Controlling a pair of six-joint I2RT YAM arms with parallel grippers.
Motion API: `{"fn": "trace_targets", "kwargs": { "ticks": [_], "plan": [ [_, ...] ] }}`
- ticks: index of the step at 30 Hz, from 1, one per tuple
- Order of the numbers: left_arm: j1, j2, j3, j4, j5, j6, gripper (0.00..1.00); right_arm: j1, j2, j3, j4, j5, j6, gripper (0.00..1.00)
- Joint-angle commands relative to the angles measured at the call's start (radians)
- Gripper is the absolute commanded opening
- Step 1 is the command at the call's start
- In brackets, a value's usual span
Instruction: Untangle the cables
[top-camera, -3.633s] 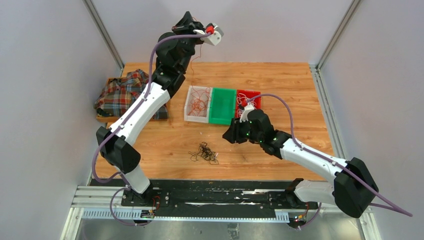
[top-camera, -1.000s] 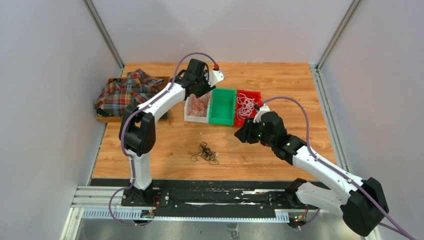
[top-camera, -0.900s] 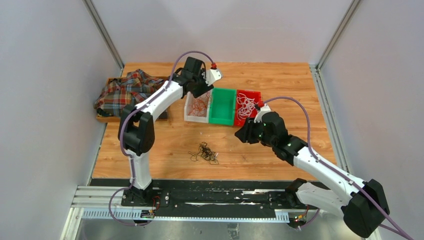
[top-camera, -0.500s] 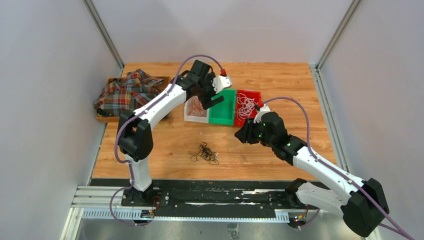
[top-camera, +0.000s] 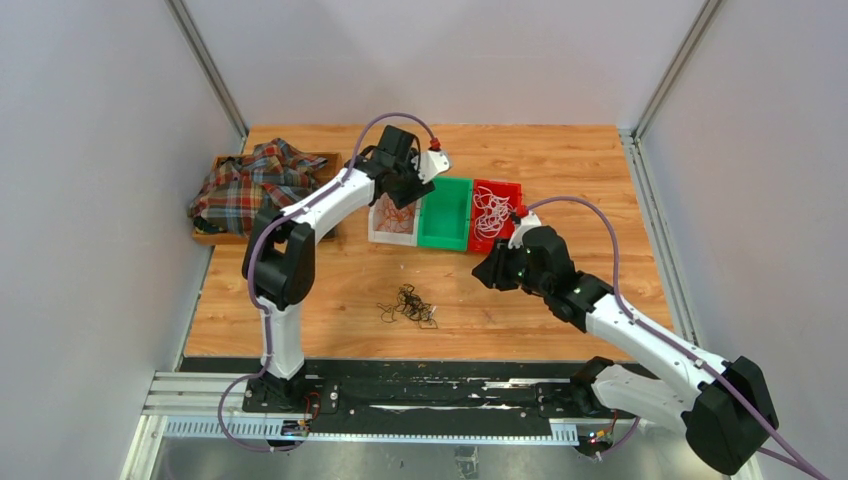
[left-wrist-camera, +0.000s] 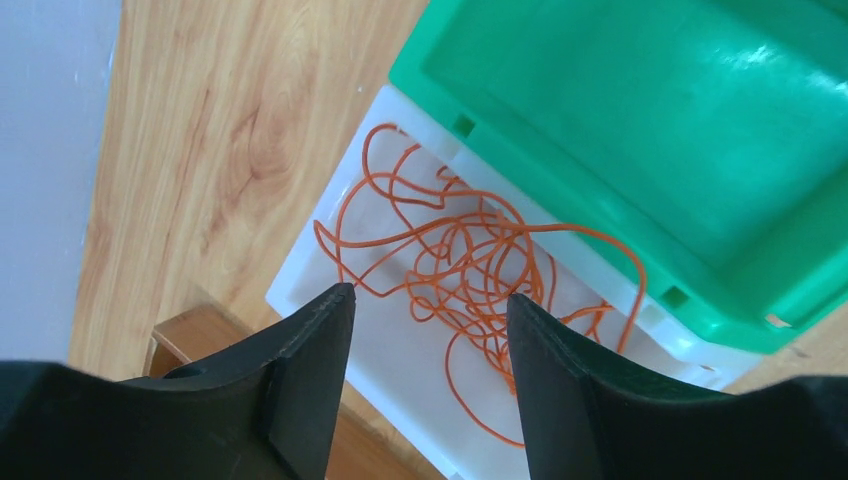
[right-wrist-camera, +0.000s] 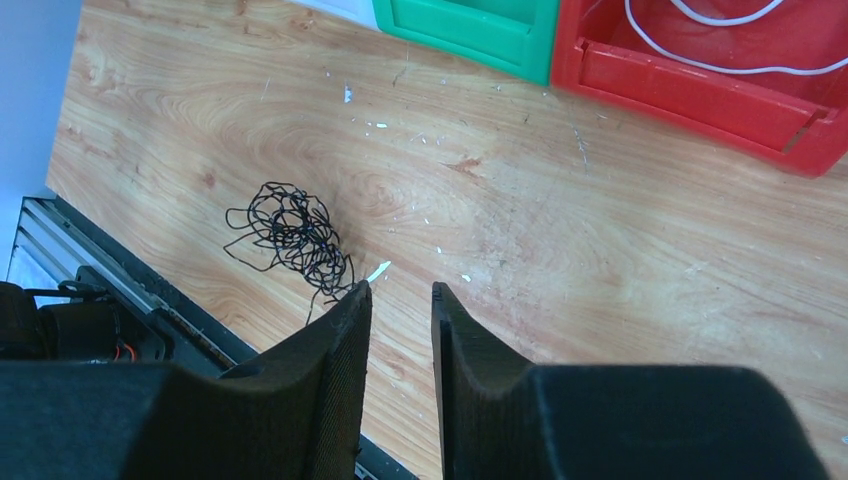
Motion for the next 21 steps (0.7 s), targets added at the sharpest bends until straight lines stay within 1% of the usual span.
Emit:
{"fn": "trace_targets", "kwargs": {
  "ticks": [1, 9, 10, 12, 13, 15, 19, 20, 21],
  "plan": [
    [0.009, 0.002, -0.064, 0.092, -0.042, 0.011, 0.62, -0.018, -0.017, -0.017, 0.005, 0.011, 0.01, 0.27],
    [0.03, 0.033, -0.129, 0.158, -0.075, -0.033, 0.61, -0.019, -0.028, -0.016, 0.009, -0.001, 0.002, 0.18],
    [0.034, 0.032, -0.133, 0.159, -0.075, -0.041, 0.61, -0.02, -0.024, -0.012, 0.009, -0.009, -0.003, 0.19],
    [0.043, 0.017, -0.137, 0.143, -0.068, -0.062, 0.62, -0.016, -0.005, -0.002, 0.011, -0.032, -0.016, 0.27],
    [0.047, 0.0, -0.134, 0.127, -0.059, -0.069, 0.64, -0.012, 0.007, 0.004, 0.011, -0.045, -0.025, 0.3],
    [0.051, -0.05, -0.121, 0.068, -0.025, -0.073, 0.72, 0.008, 0.035, 0.022, 0.011, -0.067, -0.045, 0.34],
    [0.051, -0.169, -0.056, -0.149, 0.054, -0.069, 0.94, 0.098, 0.105, 0.07, 0.027, -0.081, -0.098, 0.39],
    [0.051, -0.206, -0.054, -0.195, 0.078, -0.065, 0.98, 0.113, 0.128, 0.086, 0.028, -0.086, -0.107, 0.4],
    [0.051, -0.244, -0.06, -0.229, 0.09, -0.064, 0.98, 0.126, 0.151, 0.101, 0.028, -0.097, -0.114, 0.4]
  ]
}}
